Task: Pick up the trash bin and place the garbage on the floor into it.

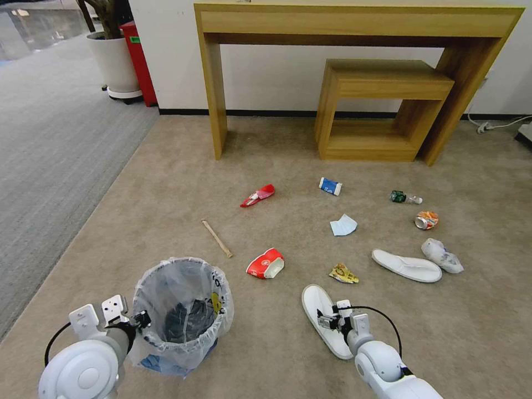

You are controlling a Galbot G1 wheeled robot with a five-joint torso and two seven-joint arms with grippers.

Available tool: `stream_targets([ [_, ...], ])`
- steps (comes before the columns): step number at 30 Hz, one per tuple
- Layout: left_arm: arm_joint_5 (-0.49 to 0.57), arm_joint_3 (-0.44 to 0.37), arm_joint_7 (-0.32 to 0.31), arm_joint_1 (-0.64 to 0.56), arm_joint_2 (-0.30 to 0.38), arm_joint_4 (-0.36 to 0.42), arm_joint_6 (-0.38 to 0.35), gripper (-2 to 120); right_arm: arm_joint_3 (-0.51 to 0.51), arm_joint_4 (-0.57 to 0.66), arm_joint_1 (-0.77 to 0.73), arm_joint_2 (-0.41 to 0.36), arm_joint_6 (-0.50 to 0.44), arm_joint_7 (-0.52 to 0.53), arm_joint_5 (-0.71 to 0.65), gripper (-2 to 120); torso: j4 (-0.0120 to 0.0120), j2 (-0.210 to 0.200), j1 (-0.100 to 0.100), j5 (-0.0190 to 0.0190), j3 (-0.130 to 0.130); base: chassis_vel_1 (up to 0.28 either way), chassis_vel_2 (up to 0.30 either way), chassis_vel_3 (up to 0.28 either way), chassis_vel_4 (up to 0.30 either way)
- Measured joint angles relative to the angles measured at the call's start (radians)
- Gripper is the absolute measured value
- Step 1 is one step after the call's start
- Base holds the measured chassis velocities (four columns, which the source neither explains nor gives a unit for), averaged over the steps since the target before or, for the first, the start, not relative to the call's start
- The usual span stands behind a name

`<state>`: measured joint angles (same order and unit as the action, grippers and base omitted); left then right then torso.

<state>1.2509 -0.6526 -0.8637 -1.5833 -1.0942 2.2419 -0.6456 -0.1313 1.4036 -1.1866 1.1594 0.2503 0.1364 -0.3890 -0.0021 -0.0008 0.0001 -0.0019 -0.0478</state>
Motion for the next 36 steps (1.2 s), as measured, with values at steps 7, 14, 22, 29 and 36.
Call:
stream_targets([
  [7,0.001,0.004,0.001,0.006,0.0,-0.011,0.001,0,0.003,-0.022,0.012,0.012,-0.007,-0.001,0.006,100,0.0,0.0,0.0,-0.0001,0.0,0.0,0.0,0.0,0.0],
  [14,0.004,0.011,0.002,0.016,0.003,-0.019,0.002,0,0.002,-0.037,0.013,0.019,-0.012,-0.003,0.013,100,0.0,0.0,0.0,-0.0001,0.0,0.0,0.0,0.0,0.0],
  [22,0.005,0.018,0.002,0.023,0.003,-0.025,0.002,0,-0.005,-0.049,0.005,0.023,-0.019,-0.005,0.025,100,0.0,0.0,0.0,-0.0001,0.0,0.0,0.0,0.0,0.0],
  [29,0.006,0.018,0.002,0.023,0.003,-0.024,0.002,0,-0.008,-0.058,0.0,0.029,-0.03,-0.006,0.035,99,0.0,0.0,0.0,0.0,0.0,0.0,0.0,0.0,0.0],
  [36,0.006,0.014,0.002,0.017,0.002,-0.019,0.002,0,-0.009,-0.07,0.003,0.036,-0.033,-0.008,0.042,99,0.0,0.0,0.0,-0.0001,0.0,0.0,0.0,0.0,0.0],
])
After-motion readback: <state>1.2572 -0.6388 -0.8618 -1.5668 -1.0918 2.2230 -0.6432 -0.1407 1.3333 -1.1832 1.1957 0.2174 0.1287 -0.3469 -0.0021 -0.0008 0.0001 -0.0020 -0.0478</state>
